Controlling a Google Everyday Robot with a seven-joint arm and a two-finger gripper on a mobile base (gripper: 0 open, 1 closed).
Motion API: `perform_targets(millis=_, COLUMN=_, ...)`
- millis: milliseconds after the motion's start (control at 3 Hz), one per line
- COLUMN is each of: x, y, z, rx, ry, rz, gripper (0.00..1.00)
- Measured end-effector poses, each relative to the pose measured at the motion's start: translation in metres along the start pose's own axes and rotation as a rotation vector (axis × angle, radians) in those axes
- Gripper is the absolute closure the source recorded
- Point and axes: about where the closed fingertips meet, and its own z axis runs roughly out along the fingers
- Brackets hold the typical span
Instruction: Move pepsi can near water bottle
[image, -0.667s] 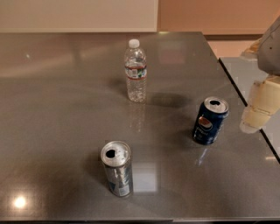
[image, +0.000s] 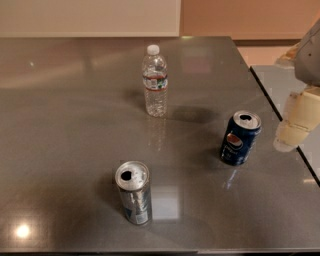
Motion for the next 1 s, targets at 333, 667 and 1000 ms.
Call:
perform_targets(millis=333, x=0.003, y=-0.004, z=0.014, rx=-0.029, ry=-0.055, rz=0.039, gripper=0.0)
perform_targets(millis=667, x=0.004, y=-0.003, z=0.032, rx=-0.072, ry=-0.123, rz=0.086, gripper=0.0)
perform_targets(millis=1000, x=-0.003, y=0.004, z=0.046, rx=-0.119, ry=-0.209, rz=0.127, gripper=0.0)
